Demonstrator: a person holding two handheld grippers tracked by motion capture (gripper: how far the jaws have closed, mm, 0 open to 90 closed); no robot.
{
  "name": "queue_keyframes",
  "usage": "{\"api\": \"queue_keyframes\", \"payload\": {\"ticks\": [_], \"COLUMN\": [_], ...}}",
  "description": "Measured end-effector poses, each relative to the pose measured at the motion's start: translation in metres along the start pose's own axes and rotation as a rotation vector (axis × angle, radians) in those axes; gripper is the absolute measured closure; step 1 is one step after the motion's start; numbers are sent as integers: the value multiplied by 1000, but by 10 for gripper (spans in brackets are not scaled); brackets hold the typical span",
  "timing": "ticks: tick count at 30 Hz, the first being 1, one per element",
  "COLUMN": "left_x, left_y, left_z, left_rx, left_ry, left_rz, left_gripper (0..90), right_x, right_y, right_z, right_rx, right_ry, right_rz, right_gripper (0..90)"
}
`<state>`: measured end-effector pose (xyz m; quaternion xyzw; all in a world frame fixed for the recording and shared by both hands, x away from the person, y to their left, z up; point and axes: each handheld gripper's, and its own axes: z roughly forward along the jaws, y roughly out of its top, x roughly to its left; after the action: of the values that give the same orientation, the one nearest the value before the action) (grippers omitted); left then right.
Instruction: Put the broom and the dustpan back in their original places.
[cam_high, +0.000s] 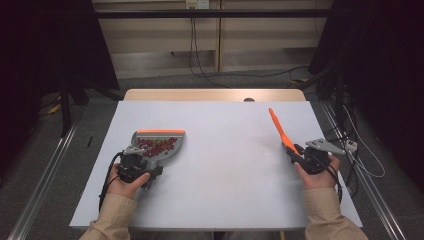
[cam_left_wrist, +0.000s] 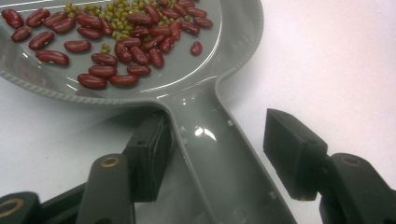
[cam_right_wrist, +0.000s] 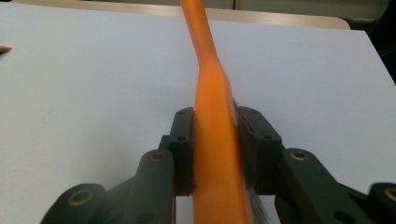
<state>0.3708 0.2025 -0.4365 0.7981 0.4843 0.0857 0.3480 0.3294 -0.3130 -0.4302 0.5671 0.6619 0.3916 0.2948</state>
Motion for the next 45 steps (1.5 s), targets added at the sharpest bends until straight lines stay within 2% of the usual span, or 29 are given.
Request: {"api": "queue_keyframes", "payload": {"ticks": [3, 5, 7, 9, 12, 15, 17, 19, 21, 25, 33, 42, 45], "left_x": [-1, 0, -1, -3, -5, -5, -5, -5, -5, -1, -1, -2, -2], "left_y": [-1, -1, -1, -1, -3, -3, -3, -3, -4, -9, -12, -16, -19], "left_z": [-1, -4, -6, -6, -8, -12, -15, -18, -19, -24, -28, -29, -28], "left_rx": [-11, -25, -42, -42, -57, -90, -139, -169, -167, -185, -256, -260, -255], "left_ry": [-9, -15, -29, -34, -31, -31, -35, -32, -33, -34, -86, -126, -131], "left_rz": [-1, -9, -15, 1, 1, 4, 17, 27, 27, 35, 71, 120, 119], "left_gripper": [388, 353, 307, 239, 196, 165, 145, 129, 112, 112, 98, 82, 82], "right_x": [3, 7, 13, 17, 19, 19, 19, 19, 19, 20, 19, 18, 18], "right_y": [0, -1, 0, 0, 0, 0, -1, -2, -3, -6, -13, -19, -21], "right_z": [1, 3, 4, 4, 4, 2, 2, 3, 3, 0, -5, -13, -14], "right_rx": [0, -12, -28, -27, -40, -50, -55, -56, -51, -58, -68, -75, -61], "right_ry": [29, 98, 128, 154, 209, 233, 240, 258, 268, 290, 303, 311, 308], "right_rz": [3, 25, 11, 14, 41, 58, 51, 64, 69, 70, 51, 21, 6], "right_gripper": [649, 603, 528, 502, 468, 437, 391, 377, 339, 331, 277, 243, 244]}}
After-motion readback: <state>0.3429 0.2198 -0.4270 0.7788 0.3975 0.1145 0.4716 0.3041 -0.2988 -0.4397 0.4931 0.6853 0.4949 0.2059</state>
